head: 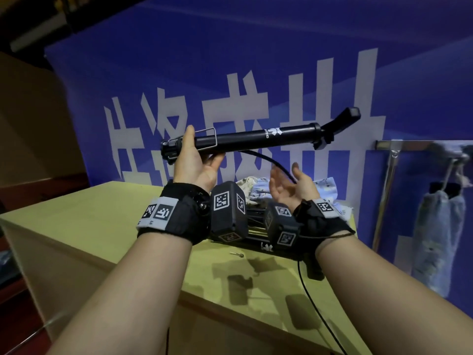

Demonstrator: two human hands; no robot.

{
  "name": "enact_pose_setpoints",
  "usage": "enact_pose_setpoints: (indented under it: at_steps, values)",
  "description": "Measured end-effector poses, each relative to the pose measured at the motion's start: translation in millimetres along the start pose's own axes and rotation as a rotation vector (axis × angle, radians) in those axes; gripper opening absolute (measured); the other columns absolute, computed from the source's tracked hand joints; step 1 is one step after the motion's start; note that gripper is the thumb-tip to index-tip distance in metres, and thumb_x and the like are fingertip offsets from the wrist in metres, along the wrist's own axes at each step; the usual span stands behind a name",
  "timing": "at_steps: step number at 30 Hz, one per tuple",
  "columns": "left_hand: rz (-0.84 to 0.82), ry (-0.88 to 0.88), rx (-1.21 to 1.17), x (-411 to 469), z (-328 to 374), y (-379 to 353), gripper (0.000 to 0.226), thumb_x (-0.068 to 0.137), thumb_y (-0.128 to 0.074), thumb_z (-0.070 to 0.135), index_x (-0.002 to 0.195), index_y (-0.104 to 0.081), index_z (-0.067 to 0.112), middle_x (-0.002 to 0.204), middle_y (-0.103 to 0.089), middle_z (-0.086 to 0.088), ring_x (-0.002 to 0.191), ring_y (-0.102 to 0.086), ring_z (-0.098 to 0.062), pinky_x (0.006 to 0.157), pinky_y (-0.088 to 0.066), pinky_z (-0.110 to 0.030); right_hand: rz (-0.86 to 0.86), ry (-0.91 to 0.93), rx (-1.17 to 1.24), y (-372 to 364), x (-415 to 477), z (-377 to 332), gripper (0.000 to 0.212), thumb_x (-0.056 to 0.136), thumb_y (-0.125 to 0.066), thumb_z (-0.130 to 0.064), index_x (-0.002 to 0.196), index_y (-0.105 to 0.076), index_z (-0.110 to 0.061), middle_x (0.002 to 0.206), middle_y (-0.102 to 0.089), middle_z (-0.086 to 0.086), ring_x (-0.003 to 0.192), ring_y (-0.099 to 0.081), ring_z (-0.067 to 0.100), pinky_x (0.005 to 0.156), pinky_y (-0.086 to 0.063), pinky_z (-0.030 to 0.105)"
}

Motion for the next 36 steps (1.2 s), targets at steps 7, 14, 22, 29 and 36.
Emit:
enact_pose_setpoints:
  at_steps: [7,14,22,29,36]
  values:
    - [0.044,0.004,-0.046,12,1,23,0.053,0.09,-0.064,0.043,0.131,-0.051,0.012,0.127,-0.059,-0.017,0.115,-0.06,-0.033,0.079,-0.058,-0.047,-0.018,0.066,-0.059,-5,-4,-1,0.013,0.094,-0.057,-0.015,0.085,-0.058,-0.005,0.081,-0.061,0.006,0.076,-0.058,0.014,0.075,-0.051,0.025]
    - [0.129,0.047,0.023,29,-6,52,0.065,0.087,-0.063,0.052,0.135,-0.045,0.012,0.127,-0.056,-0.018,0.119,-0.057,-0.033,0.089,-0.055,-0.047,0.131,0.484,-0.713,-1,-1,-16,0.011,0.091,-0.062,-0.023,0.081,-0.061,-0.017,0.086,-0.062,0.003,0.097,-0.061,0.023,0.08,-0.05,0.03]
    - [0.166,0.09,0.094,39,-13,63,0.072,0.082,-0.063,0.061,0.134,-0.047,0.014,0.125,-0.059,-0.015,0.112,-0.061,-0.031,0.092,-0.055,-0.046,0.13,0.684,-1.092,8,-6,-22,0.028,0.094,-0.057,-0.027,0.106,-0.066,-0.004,0.103,-0.057,-0.002,0.099,-0.053,0.013,0.08,-0.034,0.017]
    - [-0.01,0.089,0.357,37,-25,56,0.047,0.087,-0.071,0.031,0.127,-0.055,0.013,0.12,-0.067,-0.01,0.112,-0.061,-0.024,0.106,-0.037,-0.051,0.085,0.679,-1.184,14,-4,-12,0.02,0.088,-0.064,-0.033,0.081,-0.066,-0.014,0.066,-0.059,-0.002,0.064,-0.055,0.008,0.062,-0.039,0.015]
    - [-0.14,0.144,0.302,40,-67,65,0.03,0.099,-0.052,0.008,0.126,-0.05,-0.002,0.113,-0.066,-0.018,0.105,-0.066,-0.031,0.083,-0.056,-0.04,0.085,0.452,-1.23,17,0,7,0.034,0.084,-0.066,-0.043,0.067,-0.065,-0.014,0.073,-0.062,0.003,0.076,-0.057,0.019,0.08,-0.043,0.032]
Point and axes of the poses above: each hand's wrist, its own x-axis towards the middle knuckle, its own y-axis out of the back of the hand, z = x × y, the point moved 2 cm from there along x, towards the middle knuckle
